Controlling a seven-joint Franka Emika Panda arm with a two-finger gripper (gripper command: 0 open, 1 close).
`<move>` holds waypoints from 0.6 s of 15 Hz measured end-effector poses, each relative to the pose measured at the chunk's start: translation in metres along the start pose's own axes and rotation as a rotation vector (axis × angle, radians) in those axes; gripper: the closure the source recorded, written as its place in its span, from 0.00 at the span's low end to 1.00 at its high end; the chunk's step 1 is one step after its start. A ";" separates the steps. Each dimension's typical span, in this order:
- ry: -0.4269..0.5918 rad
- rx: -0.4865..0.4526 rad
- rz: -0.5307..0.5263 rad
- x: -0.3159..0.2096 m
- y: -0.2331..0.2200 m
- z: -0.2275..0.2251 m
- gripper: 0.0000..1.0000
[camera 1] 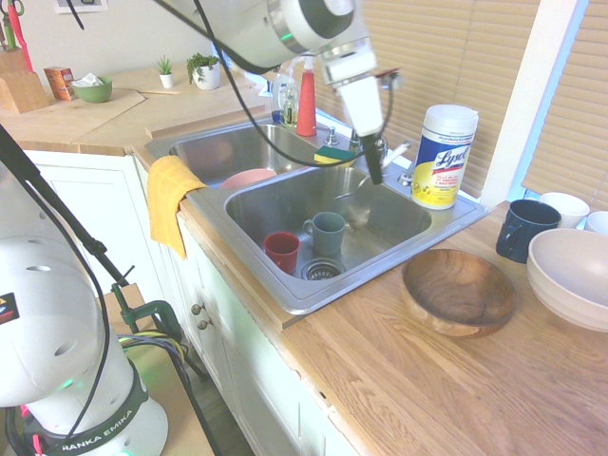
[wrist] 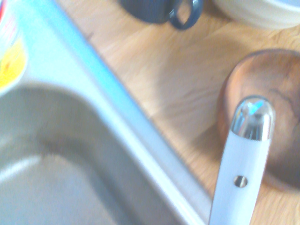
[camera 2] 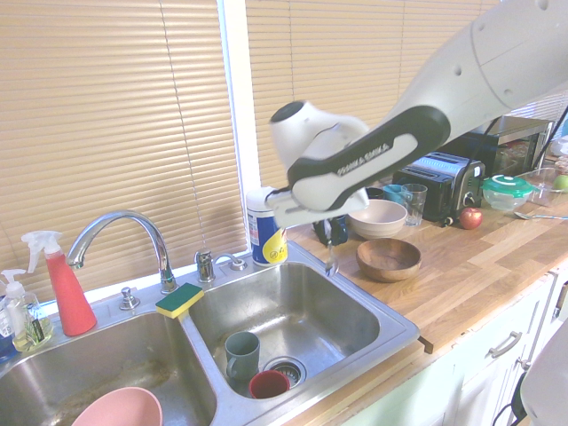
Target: Put the spoon into the sink
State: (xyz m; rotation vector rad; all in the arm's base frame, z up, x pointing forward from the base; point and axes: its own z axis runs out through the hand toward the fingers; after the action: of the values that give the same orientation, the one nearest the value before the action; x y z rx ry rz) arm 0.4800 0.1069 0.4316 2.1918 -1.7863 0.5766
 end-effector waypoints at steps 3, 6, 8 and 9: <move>0.039 -0.033 -0.074 -0.040 -0.005 0.022 1.00; 0.082 -0.052 -0.178 -0.069 -0.021 0.051 1.00; 0.096 -0.056 -0.238 -0.091 -0.035 0.066 1.00; 0.098 -0.065 -0.265 -0.102 -0.042 0.076 1.00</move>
State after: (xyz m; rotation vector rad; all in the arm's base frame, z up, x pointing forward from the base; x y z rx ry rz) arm 0.5142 0.1717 0.3198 2.2636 -1.4153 0.5457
